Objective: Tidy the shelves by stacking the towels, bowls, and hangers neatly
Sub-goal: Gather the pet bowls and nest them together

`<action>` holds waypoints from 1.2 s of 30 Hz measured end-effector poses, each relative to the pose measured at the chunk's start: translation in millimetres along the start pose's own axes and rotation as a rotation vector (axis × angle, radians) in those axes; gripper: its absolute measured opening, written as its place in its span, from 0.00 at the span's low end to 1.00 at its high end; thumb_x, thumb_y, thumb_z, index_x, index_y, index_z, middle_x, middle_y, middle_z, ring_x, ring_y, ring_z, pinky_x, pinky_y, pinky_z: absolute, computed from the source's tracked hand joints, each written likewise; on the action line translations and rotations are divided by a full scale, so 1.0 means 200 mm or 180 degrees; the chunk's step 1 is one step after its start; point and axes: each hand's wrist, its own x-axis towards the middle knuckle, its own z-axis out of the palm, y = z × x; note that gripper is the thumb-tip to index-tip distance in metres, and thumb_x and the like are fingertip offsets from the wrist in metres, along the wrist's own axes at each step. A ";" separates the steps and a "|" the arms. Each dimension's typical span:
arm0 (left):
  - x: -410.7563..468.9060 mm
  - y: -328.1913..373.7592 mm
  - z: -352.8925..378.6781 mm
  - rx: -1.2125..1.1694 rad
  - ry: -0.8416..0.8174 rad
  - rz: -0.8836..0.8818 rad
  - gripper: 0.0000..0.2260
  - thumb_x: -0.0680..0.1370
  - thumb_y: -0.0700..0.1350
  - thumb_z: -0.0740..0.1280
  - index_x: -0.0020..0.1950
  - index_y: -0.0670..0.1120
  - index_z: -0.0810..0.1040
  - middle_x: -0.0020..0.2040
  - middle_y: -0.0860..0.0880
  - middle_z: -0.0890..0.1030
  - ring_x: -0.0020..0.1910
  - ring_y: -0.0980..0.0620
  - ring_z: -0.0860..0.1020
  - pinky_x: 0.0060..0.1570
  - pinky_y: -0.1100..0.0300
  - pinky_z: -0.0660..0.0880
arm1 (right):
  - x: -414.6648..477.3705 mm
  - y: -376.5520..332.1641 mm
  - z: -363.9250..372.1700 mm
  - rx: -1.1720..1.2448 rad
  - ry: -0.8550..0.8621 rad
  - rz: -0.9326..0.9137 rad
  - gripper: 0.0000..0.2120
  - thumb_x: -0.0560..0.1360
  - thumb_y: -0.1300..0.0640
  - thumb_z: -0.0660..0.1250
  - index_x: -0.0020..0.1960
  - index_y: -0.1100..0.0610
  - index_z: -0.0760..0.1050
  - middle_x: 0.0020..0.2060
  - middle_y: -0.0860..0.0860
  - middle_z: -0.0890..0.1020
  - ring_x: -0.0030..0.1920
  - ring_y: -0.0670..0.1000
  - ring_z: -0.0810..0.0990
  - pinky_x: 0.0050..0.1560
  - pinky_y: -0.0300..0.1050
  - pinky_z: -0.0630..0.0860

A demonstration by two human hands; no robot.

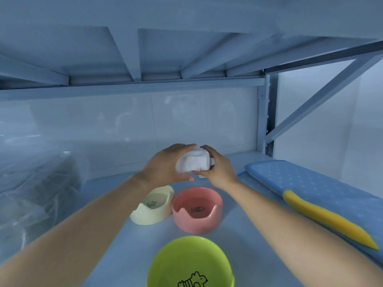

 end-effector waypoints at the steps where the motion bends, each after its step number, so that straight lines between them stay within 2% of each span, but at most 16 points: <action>1: 0.01 -0.01 0.02 0.0078 -0.0045 0.0021 0.40 0.64 0.51 0.78 0.72 0.55 0.62 0.69 0.55 0.68 0.66 0.56 0.68 0.60 0.66 0.64 | 0.00 0.01 -0.02 0.0061 0.0024 0.0027 0.33 0.63 0.55 0.78 0.65 0.50 0.70 0.52 0.49 0.81 0.44 0.47 0.78 0.42 0.29 0.71; 3: 0.03 -0.02 0.05 0.0219 0.0130 -0.0112 0.38 0.66 0.46 0.77 0.72 0.53 0.63 0.69 0.52 0.69 0.66 0.53 0.69 0.60 0.61 0.67 | 0.02 0.02 -0.07 0.0167 0.0029 0.0035 0.35 0.62 0.55 0.79 0.66 0.50 0.69 0.55 0.49 0.80 0.45 0.47 0.78 0.39 0.27 0.68; 6: 0.08 0.00 0.09 0.0429 0.0493 -0.0270 0.26 0.71 0.50 0.71 0.68 0.54 0.69 0.62 0.53 0.77 0.59 0.50 0.76 0.48 0.61 0.68 | 0.05 0.01 -0.14 0.0189 -0.0116 0.0063 0.39 0.62 0.54 0.79 0.69 0.48 0.66 0.60 0.48 0.78 0.55 0.50 0.78 0.52 0.35 0.72; 9: 0.12 0.05 0.11 0.0647 0.0607 -0.0256 0.15 0.72 0.52 0.67 0.58 0.57 0.71 0.49 0.53 0.81 0.47 0.46 0.79 0.37 0.60 0.66 | 0.07 0.00 -0.22 -0.0353 -0.0374 0.0022 0.46 0.61 0.50 0.78 0.73 0.46 0.58 0.64 0.50 0.72 0.63 0.51 0.72 0.61 0.47 0.71; 11: 0.14 0.07 0.12 0.0794 0.0559 -0.0259 0.13 0.72 0.52 0.66 0.55 0.57 0.71 0.44 0.51 0.80 0.44 0.46 0.79 0.35 0.60 0.65 | 0.07 -0.01 -0.25 -0.0683 -0.0432 -0.0063 0.48 0.62 0.50 0.77 0.74 0.46 0.54 0.64 0.52 0.69 0.63 0.52 0.71 0.62 0.49 0.71; 13: 0.16 0.09 0.12 0.0906 0.0512 -0.0339 0.13 0.72 0.52 0.65 0.56 0.56 0.72 0.43 0.50 0.79 0.43 0.45 0.79 0.35 0.60 0.65 | 0.07 -0.02 -0.27 -0.0815 -0.0351 -0.0234 0.44 0.64 0.54 0.75 0.74 0.48 0.57 0.63 0.53 0.70 0.61 0.53 0.72 0.61 0.49 0.71; 16: 0.18 0.10 0.13 0.0969 0.0524 -0.0473 0.19 0.72 0.51 0.65 0.63 0.55 0.71 0.48 0.49 0.79 0.48 0.44 0.78 0.39 0.58 0.69 | 0.07 -0.01 -0.28 -0.1219 -0.0247 -0.0600 0.36 0.66 0.61 0.71 0.71 0.53 0.63 0.63 0.53 0.70 0.61 0.54 0.72 0.59 0.46 0.71; 19: 0.18 0.12 0.14 0.0982 0.0552 -0.0448 0.24 0.73 0.47 0.65 0.69 0.54 0.67 0.56 0.49 0.78 0.53 0.44 0.78 0.46 0.55 0.73 | 0.08 -0.02 -0.28 -0.1587 -0.0210 -0.0858 0.32 0.68 0.64 0.67 0.70 0.51 0.65 0.66 0.49 0.69 0.61 0.53 0.71 0.57 0.49 0.73; 25: 0.20 0.12 0.16 0.0904 0.0701 -0.0351 0.26 0.73 0.40 0.65 0.70 0.50 0.68 0.66 0.50 0.74 0.58 0.46 0.77 0.50 0.55 0.73 | 0.12 0.00 -0.28 -0.1701 -0.0068 -0.0952 0.24 0.68 0.64 0.66 0.63 0.55 0.72 0.60 0.51 0.72 0.56 0.55 0.73 0.52 0.44 0.72; 28: 0.23 0.13 0.17 0.0278 0.1063 -0.0235 0.24 0.72 0.36 0.65 0.68 0.47 0.71 0.66 0.50 0.74 0.58 0.47 0.76 0.52 0.56 0.74 | 0.16 0.02 -0.29 -0.1680 0.0127 -0.0942 0.23 0.67 0.62 0.69 0.61 0.56 0.73 0.60 0.52 0.73 0.56 0.56 0.74 0.50 0.43 0.70; 30: 0.25 0.13 0.17 -0.0338 0.1186 -0.0159 0.26 0.72 0.32 0.65 0.69 0.47 0.69 0.68 0.49 0.70 0.62 0.48 0.74 0.57 0.54 0.74 | 0.20 0.04 -0.29 -0.1706 0.0219 -0.0933 0.22 0.68 0.63 0.68 0.61 0.55 0.73 0.60 0.52 0.72 0.56 0.55 0.74 0.50 0.43 0.70; 31: 0.26 0.13 0.17 -0.0454 0.1099 -0.0157 0.29 0.72 0.30 0.64 0.71 0.47 0.66 0.70 0.49 0.66 0.65 0.49 0.71 0.60 0.54 0.73 | 0.23 0.05 -0.29 -0.1750 0.0245 -0.0945 0.22 0.68 0.64 0.67 0.62 0.55 0.73 0.61 0.51 0.72 0.57 0.54 0.73 0.50 0.43 0.71; 34: 0.23 0.07 0.18 -0.0079 0.0603 -0.0355 0.36 0.72 0.32 0.63 0.76 0.52 0.54 0.76 0.50 0.54 0.71 0.49 0.64 0.64 0.57 0.68 | 0.30 0.09 -0.29 -0.1905 0.0264 -0.0866 0.23 0.68 0.70 0.64 0.61 0.56 0.72 0.62 0.50 0.70 0.60 0.53 0.70 0.50 0.45 0.73; 36: 0.20 0.01 0.20 0.0101 0.0304 -0.0501 0.35 0.73 0.36 0.64 0.76 0.52 0.52 0.77 0.50 0.51 0.71 0.48 0.64 0.65 0.56 0.67 | 0.31 0.14 -0.27 -0.1986 0.0210 -0.0724 0.24 0.67 0.72 0.62 0.61 0.56 0.71 0.63 0.49 0.70 0.60 0.53 0.69 0.51 0.46 0.73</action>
